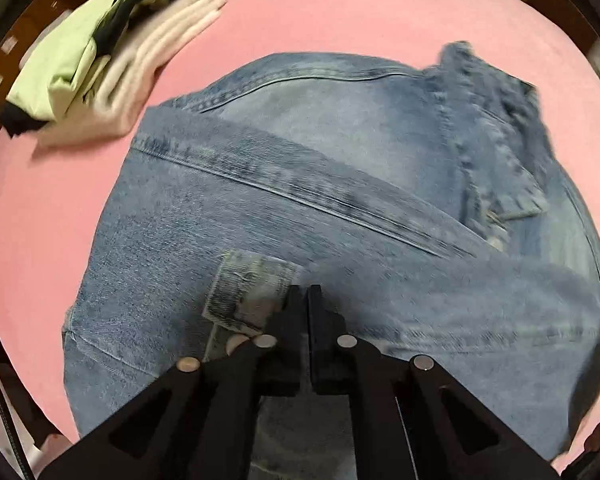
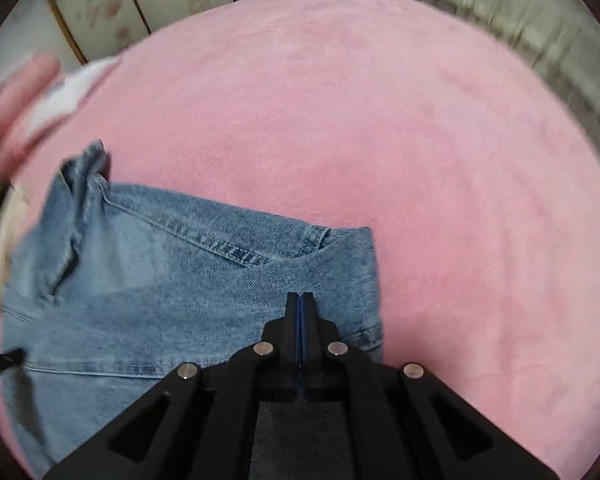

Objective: Fold large clothes

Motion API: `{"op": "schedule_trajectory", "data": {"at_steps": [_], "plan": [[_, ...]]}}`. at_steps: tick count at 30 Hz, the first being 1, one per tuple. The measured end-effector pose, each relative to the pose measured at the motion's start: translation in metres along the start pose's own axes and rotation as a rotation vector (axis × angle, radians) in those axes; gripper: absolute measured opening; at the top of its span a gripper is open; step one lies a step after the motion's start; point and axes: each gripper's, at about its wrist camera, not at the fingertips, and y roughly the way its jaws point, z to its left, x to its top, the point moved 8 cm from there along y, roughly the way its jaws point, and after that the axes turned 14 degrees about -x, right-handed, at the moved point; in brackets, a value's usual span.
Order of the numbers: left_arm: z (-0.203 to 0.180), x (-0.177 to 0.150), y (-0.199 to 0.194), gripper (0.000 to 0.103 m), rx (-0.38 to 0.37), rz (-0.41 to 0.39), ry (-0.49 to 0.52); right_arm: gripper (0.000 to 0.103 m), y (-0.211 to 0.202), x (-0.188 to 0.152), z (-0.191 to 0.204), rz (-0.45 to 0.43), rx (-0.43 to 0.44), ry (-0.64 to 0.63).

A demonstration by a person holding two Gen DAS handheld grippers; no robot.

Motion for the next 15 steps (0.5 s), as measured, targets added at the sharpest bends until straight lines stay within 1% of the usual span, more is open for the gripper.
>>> {"op": "schedule_trajectory", "data": {"at_steps": [1, 2, 3, 4, 5, 6, 7, 8, 10, 11, 13, 15], "plan": [[-0.003, -0.002, -0.004, 0.007, -0.016, -0.005, 0.009, 0.0, -0.007, -0.003, 0.003, 0.004, 0.019, 0.017], [-0.006, -0.006, -0.01, 0.013, -0.038, -0.012, 0.022, 0.003, -0.015, -0.007, 0.007, 0.007, 0.052, 0.042], [-0.008, -0.012, -0.016, 0.017, -0.047, -0.016, 0.032, 0.003, -0.026, -0.016, 0.012, 0.014, 0.087, 0.074], [-0.009, -0.017, -0.02, 0.024, -0.053, -0.019, 0.044, 0.003, -0.033, -0.022, 0.014, 0.019, 0.099, 0.087], [-0.009, -0.022, -0.024, 0.032, -0.055, -0.017, 0.059, 0.003, -0.041, -0.032, 0.014, 0.026, 0.103, 0.098], [-0.006, -0.032, -0.027, 0.038, -0.056, -0.013, 0.073, 0.003, -0.052, -0.047, 0.018, 0.039, 0.101, 0.107], [-0.004, -0.042, -0.031, 0.049, -0.058, -0.008, 0.083, 0.003, -0.059, -0.058, 0.022, 0.046, 0.1, 0.11], [-0.002, -0.053, -0.035, 0.056, -0.062, 0.001, 0.092, 0.003, -0.068, -0.073, 0.026, 0.055, 0.1, 0.11], [0.005, -0.072, -0.038, 0.057, -0.079, 0.029, 0.109, 0.004, -0.082, -0.101, 0.033, 0.076, 0.079, 0.108], [0.012, -0.083, -0.043, 0.059, -0.088, 0.051, 0.122, 0.006, -0.087, -0.113, 0.032, 0.086, 0.067, 0.108], [0.021, -0.103, -0.053, 0.061, -0.093, 0.081, 0.147, 0.012, -0.102, -0.147, 0.034, 0.117, 0.044, 0.111], [0.03, -0.126, -0.061, 0.066, -0.099, 0.107, 0.173, 0.023, -0.114, -0.172, 0.037, 0.145, 0.037, 0.115]]}}
